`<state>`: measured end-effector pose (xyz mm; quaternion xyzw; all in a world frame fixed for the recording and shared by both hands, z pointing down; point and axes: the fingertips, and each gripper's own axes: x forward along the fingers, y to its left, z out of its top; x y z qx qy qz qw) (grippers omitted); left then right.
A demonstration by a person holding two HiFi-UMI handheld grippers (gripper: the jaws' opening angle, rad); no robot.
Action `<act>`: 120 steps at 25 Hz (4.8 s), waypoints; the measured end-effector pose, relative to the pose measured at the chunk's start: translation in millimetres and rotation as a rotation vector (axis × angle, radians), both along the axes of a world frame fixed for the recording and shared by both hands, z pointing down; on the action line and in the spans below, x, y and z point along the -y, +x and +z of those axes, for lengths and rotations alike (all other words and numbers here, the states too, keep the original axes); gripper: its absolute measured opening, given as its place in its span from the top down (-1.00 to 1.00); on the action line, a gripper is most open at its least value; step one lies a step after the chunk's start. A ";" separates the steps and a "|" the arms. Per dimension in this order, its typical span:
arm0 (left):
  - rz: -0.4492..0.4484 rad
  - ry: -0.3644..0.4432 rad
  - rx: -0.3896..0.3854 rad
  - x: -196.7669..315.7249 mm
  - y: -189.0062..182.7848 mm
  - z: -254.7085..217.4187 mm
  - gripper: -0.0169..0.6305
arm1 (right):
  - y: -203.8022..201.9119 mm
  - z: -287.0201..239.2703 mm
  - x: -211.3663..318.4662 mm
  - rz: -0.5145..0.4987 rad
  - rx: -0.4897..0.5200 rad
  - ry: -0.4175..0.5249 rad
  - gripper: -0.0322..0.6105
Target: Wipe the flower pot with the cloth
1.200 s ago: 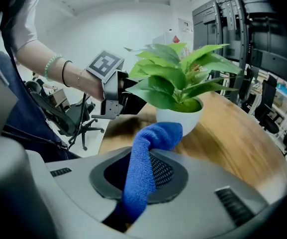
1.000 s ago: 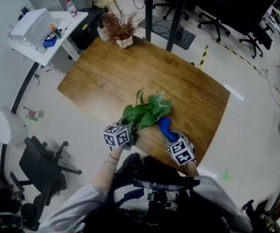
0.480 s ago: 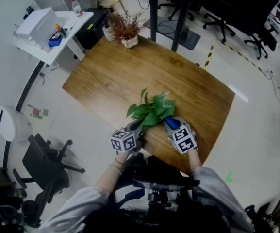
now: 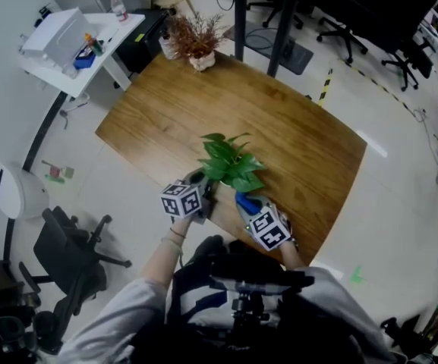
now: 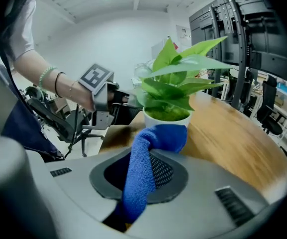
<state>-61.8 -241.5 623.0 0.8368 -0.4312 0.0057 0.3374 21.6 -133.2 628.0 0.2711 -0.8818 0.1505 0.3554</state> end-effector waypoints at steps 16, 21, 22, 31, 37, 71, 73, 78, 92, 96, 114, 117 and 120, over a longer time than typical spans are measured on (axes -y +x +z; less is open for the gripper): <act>-0.028 -0.052 -0.081 -52.1 20.9 1.6 0.93 | 61.0 -29.4 45.6 0.139 0.001 0.106 0.71; -0.011 -0.060 -0.082 -55.0 28.5 3.9 0.93 | 38.5 -30.0 62.0 0.017 -0.021 0.131 0.71; -0.016 -0.062 -0.076 -52.7 25.6 3.9 0.93 | 33.5 -27.0 58.3 0.002 -0.017 0.118 0.71; -0.085 -0.037 -0.034 -17.3 -11.6 0.7 0.93 | -13.6 -0.4 10.7 -0.069 0.006 0.022 0.71; -0.107 -0.038 -0.014 -0.6 -21.7 6.5 0.93 | -33.6 20.0 -0.9 -0.103 -0.015 -0.035 0.71; -0.231 -0.061 -0.168 2.2 -40.6 0.5 0.93 | -51.3 3.3 23.1 -0.133 0.038 -0.021 0.71; -0.236 -0.063 -0.160 6.8 -43.8 0.9 0.93 | -55.0 8.5 19.0 -0.135 0.031 -0.037 0.71; -0.236 -0.059 -0.166 1.2 -40.6 -5.6 0.93 | -24.0 9.8 22.1 -0.069 -0.002 -0.039 0.71; -0.165 -0.106 -0.170 -23.6 -14.0 11.5 0.93 | -4.6 -18.1 88.0 0.003 0.032 0.088 0.71; -0.200 -0.104 -0.161 -10.1 -36.1 9.6 0.93 | -23.1 -14.5 77.5 -0.024 0.024 0.072 0.71; -0.144 -0.052 -0.110 6.9 -64.8 -2.4 0.93 | -52.9 12.0 48.4 0.035 -0.006 -0.018 0.71; -0.124 -0.029 -0.124 -4.1 -65.0 -12.2 0.93 | -41.0 2.2 42.2 0.143 0.046 -0.018 0.71; -0.075 -0.005 -0.126 -18.5 -62.2 -19.6 0.93 | -29.1 -7.2 27.2 0.247 0.113 -0.020 0.71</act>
